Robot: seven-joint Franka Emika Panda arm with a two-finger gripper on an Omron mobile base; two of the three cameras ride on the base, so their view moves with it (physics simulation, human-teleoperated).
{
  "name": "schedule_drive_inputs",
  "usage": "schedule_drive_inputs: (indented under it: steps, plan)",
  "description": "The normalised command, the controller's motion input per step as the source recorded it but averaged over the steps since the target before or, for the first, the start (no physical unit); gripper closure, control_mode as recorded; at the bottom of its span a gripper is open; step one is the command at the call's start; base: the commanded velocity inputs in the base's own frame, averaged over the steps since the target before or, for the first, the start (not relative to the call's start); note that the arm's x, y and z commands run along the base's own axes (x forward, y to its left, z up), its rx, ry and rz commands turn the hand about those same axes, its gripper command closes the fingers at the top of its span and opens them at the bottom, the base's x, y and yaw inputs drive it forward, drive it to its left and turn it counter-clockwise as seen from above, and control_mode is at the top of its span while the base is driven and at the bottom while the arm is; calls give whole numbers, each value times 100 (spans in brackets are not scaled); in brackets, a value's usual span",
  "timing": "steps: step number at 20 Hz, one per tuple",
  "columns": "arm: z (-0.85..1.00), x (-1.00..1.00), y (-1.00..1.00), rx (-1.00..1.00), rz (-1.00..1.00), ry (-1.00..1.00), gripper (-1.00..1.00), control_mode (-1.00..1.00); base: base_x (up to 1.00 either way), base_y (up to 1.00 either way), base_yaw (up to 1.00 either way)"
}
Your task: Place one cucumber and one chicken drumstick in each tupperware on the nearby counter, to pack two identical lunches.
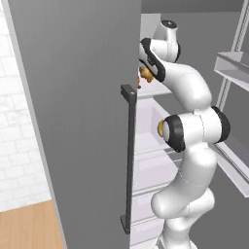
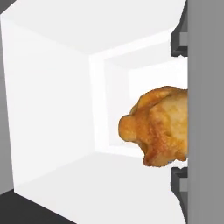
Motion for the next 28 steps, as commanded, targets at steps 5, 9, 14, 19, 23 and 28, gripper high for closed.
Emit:
schedule_drive_inputs:
  steps: [5,9,14,19,23,28]
  plan:
    - [-21,-11,5,0,2,0,-100,-100,0,0,0]
    - [-17,-1,20,0,7,0,-100,-100,0,0,0]
    - [-18,0,7,0,7,0,-100,-100,0,0,0]
    - [-15,0,-16,0,3,0,-100,-100,0,0,0]
    - [-12,0,-3,0,2,0,100,-100,0,0,0]
    - [-7,-2,0,0,0,-1,100,-100,0,0,0]
